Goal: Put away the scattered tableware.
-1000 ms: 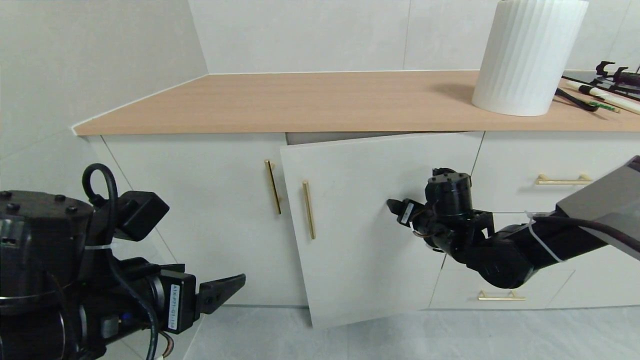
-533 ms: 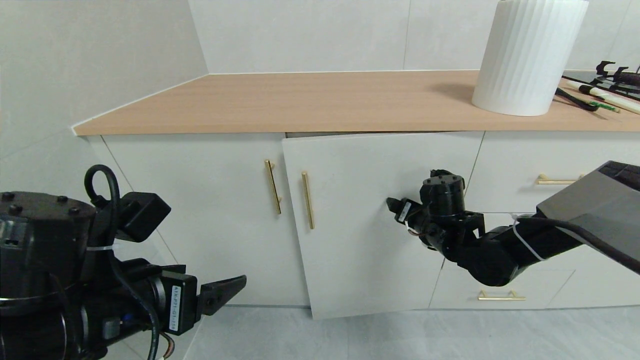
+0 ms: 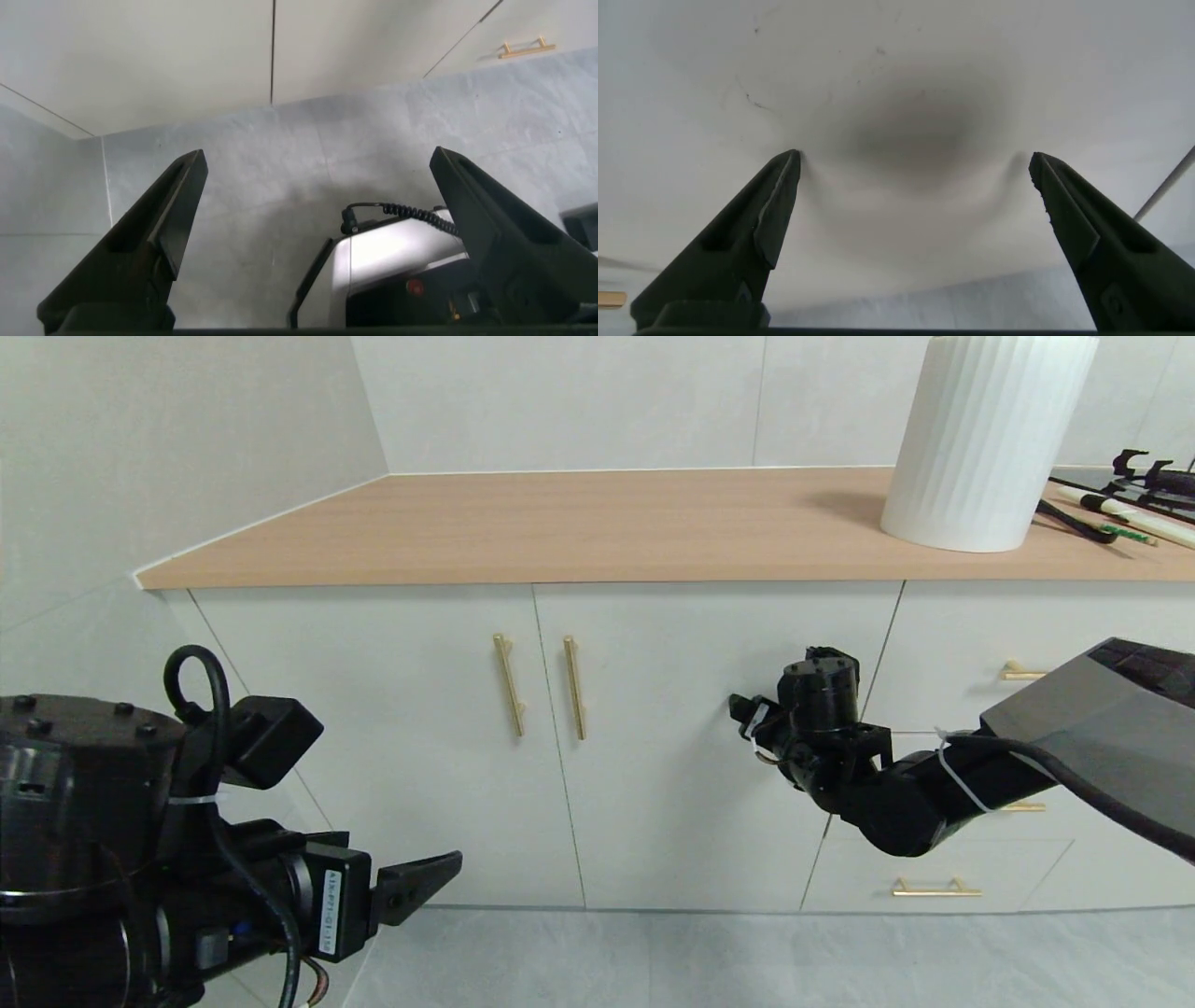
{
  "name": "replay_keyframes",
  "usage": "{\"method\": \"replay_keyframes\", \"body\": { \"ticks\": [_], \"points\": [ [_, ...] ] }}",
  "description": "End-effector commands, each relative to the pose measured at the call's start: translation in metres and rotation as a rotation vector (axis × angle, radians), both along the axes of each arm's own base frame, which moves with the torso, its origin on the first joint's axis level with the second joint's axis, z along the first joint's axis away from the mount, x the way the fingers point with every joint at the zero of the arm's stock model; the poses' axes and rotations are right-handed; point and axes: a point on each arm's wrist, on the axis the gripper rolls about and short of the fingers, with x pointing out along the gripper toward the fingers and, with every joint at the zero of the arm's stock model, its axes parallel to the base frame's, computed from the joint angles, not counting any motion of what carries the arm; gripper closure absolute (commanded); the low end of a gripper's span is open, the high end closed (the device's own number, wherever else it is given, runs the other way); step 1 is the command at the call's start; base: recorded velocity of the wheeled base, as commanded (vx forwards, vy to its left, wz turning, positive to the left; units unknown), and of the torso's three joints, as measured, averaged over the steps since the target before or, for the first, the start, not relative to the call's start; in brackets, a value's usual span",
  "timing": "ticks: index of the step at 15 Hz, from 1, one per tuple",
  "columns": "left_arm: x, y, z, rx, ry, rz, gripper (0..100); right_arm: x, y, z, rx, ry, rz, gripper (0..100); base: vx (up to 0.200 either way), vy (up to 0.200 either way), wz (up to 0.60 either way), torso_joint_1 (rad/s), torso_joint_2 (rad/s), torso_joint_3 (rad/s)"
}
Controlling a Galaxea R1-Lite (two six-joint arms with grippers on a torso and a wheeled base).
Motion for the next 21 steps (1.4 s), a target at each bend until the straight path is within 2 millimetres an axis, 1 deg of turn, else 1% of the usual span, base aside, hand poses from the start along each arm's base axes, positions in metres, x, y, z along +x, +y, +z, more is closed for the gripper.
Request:
{"method": "replay_keyframes", "body": {
  "ticks": [1, 9, 10, 11, 12, 13, 14, 15, 17, 18, 19, 21],
  "points": [
    [0.000, 0.000, 0.000, 0.000, 0.002, 0.001, 0, 0.003, 0.000, -0.001, 0.000, -0.004, -0.010, 0, 0.000, 0.000, 0.00, 0.000, 0.00, 0.000],
    [0.000, 0.000, 0.000, 0.000, 0.002, 0.001, 0, 0.005, -0.005, 0.002, 0.000, -0.010, -0.031, 0, 0.000, 0.000, 0.00, 0.000, 0.00, 0.000],
    [0.000, 0.000, 0.000, -0.001, 0.001, 0.001, 0, 0.004, -0.006, 0.004, 0.002, -0.014, -0.031, 0, 0.000, 0.000, 0.00, 0.000, 0.00, 0.000],
    [0.000, 0.000, 0.000, -0.002, 0.000, 0.001, 0, -0.006, -0.010, 0.009, -0.012, 0.008, -0.019, 0, 0.000, 0.000, 0.00, 0.000, 0.00, 0.000],
    [-0.001, 0.001, 0.001, -0.003, -0.003, 0.001, 0, -0.020, -0.017, 0.021, -0.005, 0.019, 0.021, 0, 0.000, 0.000, 0.00, 0.000, 0.00, 0.000],
    [-0.003, 0.002, 0.002, -0.008, -0.009, 0.001, 0, -0.036, -0.023, 0.043, 0.028, -0.007, 0.088, 0, 0.000, 0.000, 0.00, 0.000, 0.00, 0.000],
    [-0.004, 0.002, 0.003, -0.012, -0.017, 0.001, 0, -0.045, -0.027, 0.055, 0.038, -0.026, 0.102, 0, 0.000, 0.000, 0.00, 0.000, 0.00, 0.000],
    [-0.013, 0.009, 0.012, -0.038, -0.062, 0.002, 0, -0.084, -0.046, 0.091, 0.014, -0.099, 0.124, 0, 0.000, 0.000, 0.00, 0.000, 0.00, 0.000],
    [-0.031, 0.023, 0.020, -0.073, -0.126, 0.013, 0, -0.136, -0.076, 0.129, -0.013, -0.205, 0.136, 0, 0.000, 0.000, 0.00, 0.000, 0.00, 0.000],
    [-0.039, 0.028, 0.020, -0.084, -0.143, 0.020, 0, -0.156, -0.086, 0.136, -0.009, -0.237, 0.128, 0, 0.000, 0.000, 0.00, 0.000, 0.00, 0.000],
    [-0.059, 0.041, 0.011, -0.094, -0.165, 0.022, 0, -0.193, -0.108, 0.138, -0.035, -0.270, 0.126, 0, 0.000, 0.000, 0.00, 0.000, 0.00, 0.000],
    [-0.098, 0.067, -0.005, -0.108, -0.258, 0.044, 0, -0.239, -0.140, 0.124, -0.124, -0.296, 0.072, 0, 0.000, 0.000, 0.00, 0.000, 0.00, 0.000]
  ]
}}
